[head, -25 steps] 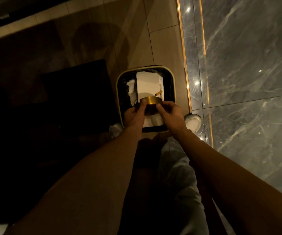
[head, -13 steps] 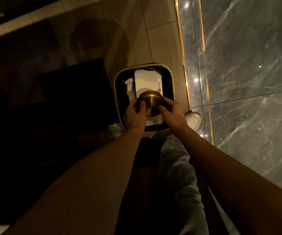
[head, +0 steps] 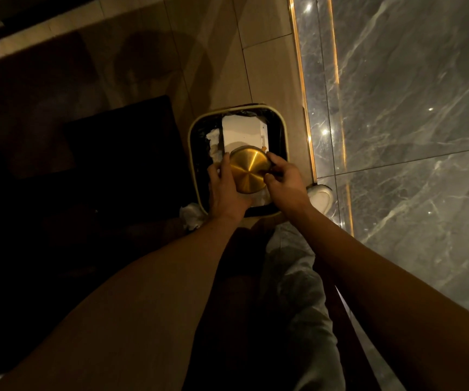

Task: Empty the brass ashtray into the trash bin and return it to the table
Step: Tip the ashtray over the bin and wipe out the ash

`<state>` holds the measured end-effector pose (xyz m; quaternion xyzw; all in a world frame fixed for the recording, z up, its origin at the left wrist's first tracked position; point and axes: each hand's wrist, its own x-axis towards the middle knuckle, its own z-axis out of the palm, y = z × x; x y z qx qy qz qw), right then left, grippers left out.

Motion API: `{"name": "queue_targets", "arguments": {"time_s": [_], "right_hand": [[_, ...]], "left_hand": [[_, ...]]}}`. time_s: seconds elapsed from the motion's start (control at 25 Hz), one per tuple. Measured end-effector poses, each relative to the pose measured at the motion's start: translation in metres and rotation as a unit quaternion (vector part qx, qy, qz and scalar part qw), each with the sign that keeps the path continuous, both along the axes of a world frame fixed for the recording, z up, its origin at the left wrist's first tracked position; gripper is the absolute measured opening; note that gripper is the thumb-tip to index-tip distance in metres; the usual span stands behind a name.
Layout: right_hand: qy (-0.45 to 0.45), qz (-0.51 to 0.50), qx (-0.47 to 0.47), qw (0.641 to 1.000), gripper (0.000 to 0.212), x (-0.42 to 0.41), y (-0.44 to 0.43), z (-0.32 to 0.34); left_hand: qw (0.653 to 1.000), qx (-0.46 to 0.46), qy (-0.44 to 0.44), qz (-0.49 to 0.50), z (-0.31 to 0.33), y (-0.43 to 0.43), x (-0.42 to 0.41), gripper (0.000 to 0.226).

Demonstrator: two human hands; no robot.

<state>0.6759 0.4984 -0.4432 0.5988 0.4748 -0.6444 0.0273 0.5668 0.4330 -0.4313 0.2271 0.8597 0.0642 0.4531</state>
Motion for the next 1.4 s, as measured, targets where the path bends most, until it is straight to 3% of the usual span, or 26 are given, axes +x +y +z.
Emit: {"name": "queue_targets", "arguments": {"time_s": [0.2,0.48,0.88,0.96,1.12,1.2,1.4], "right_hand": [[0.029,0.021,0.015,0.999,0.044,0.001,0.010,0.009],[0.011,0.107,0.040,0.993,0.047,0.008,0.017,0.010],[0.014,0.206,0.125,0.970,0.053,0.020,0.023,0.014],[0.000,0.270,0.184,0.945,0.054,0.023,0.022,0.014],[0.004,0.408,0.360,0.839,0.054,0.027,0.029,0.015],[0.017,0.425,0.410,0.807,0.054,0.025,0.037,0.020],[0.046,0.523,0.375,0.764,0.056,0.035,0.040,0.012]], "left_hand": [[0.995,0.021,0.030,-0.096,0.000,0.000,-0.010,0.117],[0.982,0.027,0.065,-0.175,0.006,0.003,-0.010,0.108],[0.972,0.116,-0.005,-0.203,0.010,0.019,-0.024,0.108],[0.973,0.118,-0.011,-0.198,0.013,0.020,-0.024,0.108],[0.975,0.098,-0.013,-0.199,0.017,0.020,-0.028,0.112],[0.974,0.107,-0.008,-0.199,0.018,0.021,-0.031,0.114],[0.972,0.136,-0.003,-0.190,0.022,0.026,-0.035,0.106]]}}
